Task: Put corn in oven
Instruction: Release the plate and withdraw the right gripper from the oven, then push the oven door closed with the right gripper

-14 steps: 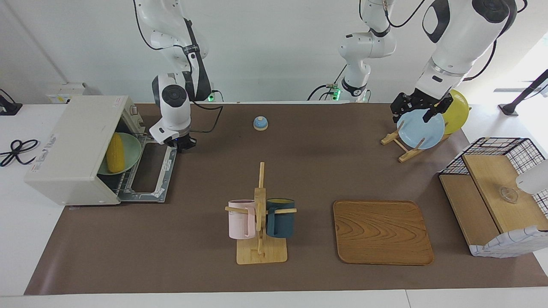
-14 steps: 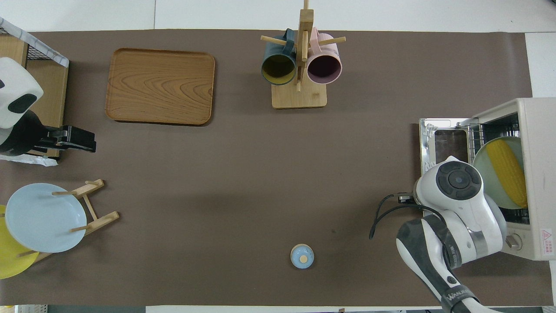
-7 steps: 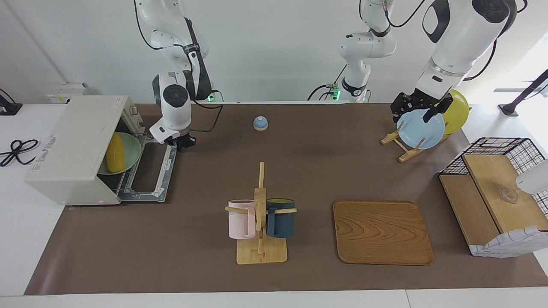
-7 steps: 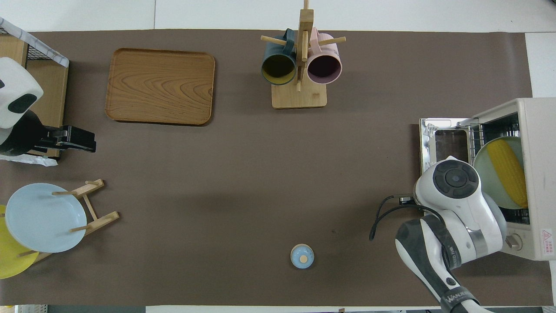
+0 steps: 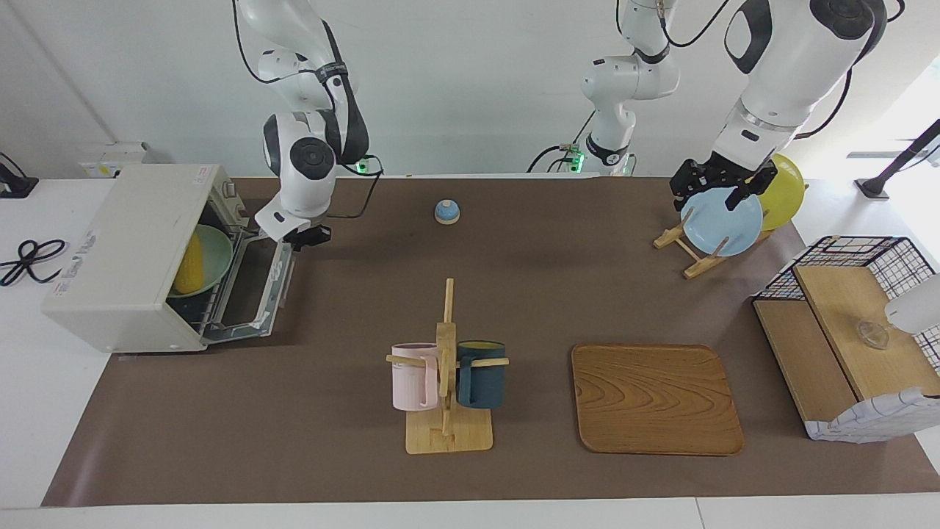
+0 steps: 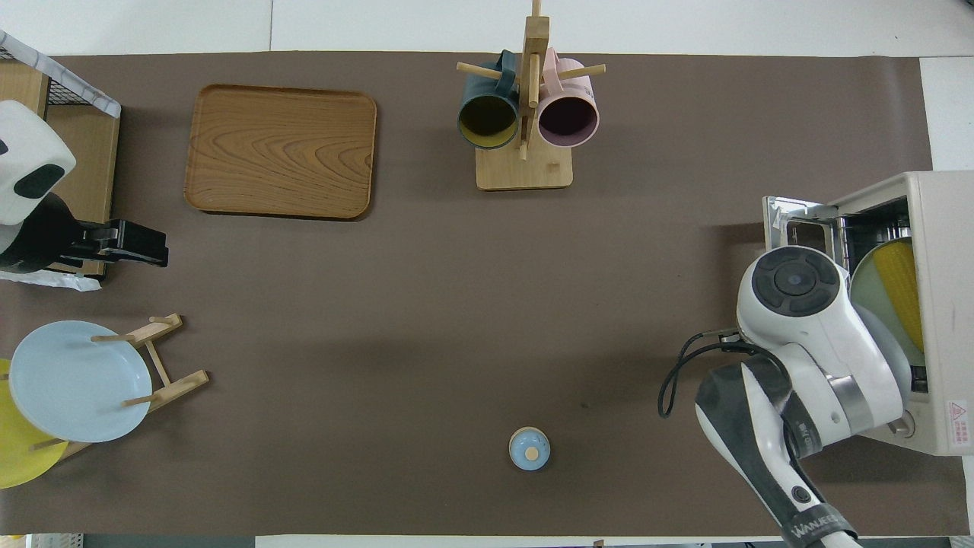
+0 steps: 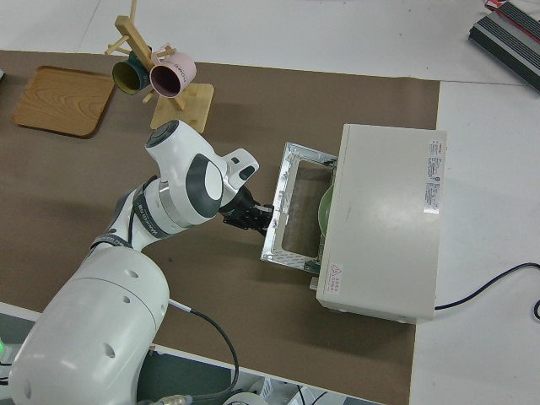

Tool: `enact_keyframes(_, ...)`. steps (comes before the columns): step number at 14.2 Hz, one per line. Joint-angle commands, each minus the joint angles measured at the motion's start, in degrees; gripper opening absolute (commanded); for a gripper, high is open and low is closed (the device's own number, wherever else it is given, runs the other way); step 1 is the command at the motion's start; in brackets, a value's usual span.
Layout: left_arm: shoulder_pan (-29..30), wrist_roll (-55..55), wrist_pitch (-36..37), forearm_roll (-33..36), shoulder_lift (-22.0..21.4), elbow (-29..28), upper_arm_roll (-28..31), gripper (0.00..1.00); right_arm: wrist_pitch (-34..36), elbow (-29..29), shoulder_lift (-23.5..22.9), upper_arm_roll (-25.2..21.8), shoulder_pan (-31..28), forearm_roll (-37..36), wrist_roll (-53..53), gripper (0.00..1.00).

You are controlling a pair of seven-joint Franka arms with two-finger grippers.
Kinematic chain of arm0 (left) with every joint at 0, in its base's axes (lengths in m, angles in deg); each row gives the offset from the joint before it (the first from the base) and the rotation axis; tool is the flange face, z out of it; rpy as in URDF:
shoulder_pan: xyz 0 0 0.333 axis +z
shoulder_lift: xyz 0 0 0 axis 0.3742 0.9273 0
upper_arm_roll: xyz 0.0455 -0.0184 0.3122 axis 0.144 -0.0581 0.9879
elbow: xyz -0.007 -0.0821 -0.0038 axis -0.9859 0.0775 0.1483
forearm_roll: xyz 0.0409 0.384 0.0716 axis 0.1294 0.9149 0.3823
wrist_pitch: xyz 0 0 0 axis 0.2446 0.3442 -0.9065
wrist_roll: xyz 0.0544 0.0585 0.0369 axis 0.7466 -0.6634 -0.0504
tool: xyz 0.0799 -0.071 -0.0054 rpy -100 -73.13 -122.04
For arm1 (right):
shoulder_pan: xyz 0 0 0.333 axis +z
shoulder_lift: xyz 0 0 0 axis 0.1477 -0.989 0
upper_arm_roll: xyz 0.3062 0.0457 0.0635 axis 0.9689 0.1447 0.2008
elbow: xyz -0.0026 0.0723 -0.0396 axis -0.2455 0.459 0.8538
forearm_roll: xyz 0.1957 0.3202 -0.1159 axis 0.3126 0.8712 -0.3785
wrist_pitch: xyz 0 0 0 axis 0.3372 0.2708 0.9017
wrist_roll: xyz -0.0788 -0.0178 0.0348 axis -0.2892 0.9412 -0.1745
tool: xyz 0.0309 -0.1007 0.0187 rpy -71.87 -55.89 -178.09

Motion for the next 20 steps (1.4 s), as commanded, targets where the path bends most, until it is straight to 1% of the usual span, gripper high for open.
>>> enact_keyframes(1, 0.77, 0.23, -0.43, -0.05, -1.06, -0.94, -0.49, 1.00, 4.91, -6.06, 0.36, -0.72, -3.35, -2.64, 7.89, 0.00)
enact_keyframes(3, 0.77, 0.23, -0.43, -0.05, -1.06, -0.94, -0.49, 1.00, 8.51, -9.93, 0.36, -0.72, -4.93, -2.64, 12.37, 0.00)
enact_keyframes(5, 0.77, 0.23, -0.43, -0.05, -1.06, -0.94, -0.50, 1.00, 10.90, -11.88, 0.88, -0.89, -6.69, -2.64, 16.60, 0.00)
enact_keyframes(7, 0.77, 0.23, -0.43, -0.05, -1.06, -0.94, -0.49, 1.00, 11.17, -11.88, 2.46, -2.46, -8.45, -2.03, 21.69, 0.00)
enact_keyframes(10, 0.77, 0.23, -0.43, -0.05, -1.06, -0.94, -0.49, 1.00, 10.64, -11.88, 2.55, -6.68, -8.72, -1.94, 27.85, 0.00)
enact_keyframes(13, 0.77, 0.23, -0.43, -0.05, -1.14, -0.94, -0.50, 1.00, 10.47, -12.14, 2.55, -7.31, -8.55, -0.98, 28.31, 0.00)
enact_keyframes(14, 0.77, 0.23, -0.51, -0.05, -1.14, -0.94, -0.58, 1.00, 10.64, -13.28, 2.55, -7.31, -8.37, 1.20, 28.13, 0.00)
enact_keyframes(15, 0.77, 0.23, -0.43, -0.05, -1.06, -0.94, -0.50, 1.00, 11.08, -15.11, 2.29, -7.22, -8.11, 3.92, 28.13, 0.00)
enact_keyframes(17, 0.77, 0.23, -0.43, -0.05, -1.06, -0.94, -0.58, 1.00, 11.69, -18.46, 1.68, -6.52, -7.58, 6.49, 27.87, 0.00)
enact_keyframes(18, 0.77, 0.23, -0.43, -0.05, -1.14, -0.94, -0.50, 1.00, 12.65, -20.91, 0.54, -6.52, -6.45, 8.41, 27.78, 0.00)
enact_keyframes(20, 0.77, 0.23, -0.43, -0.05, -1.06, -0.94, -0.50, 1.00, 17.12, -27.84, -2.44, -6.43, -4.68, 10.53, 24.99, 0.00)
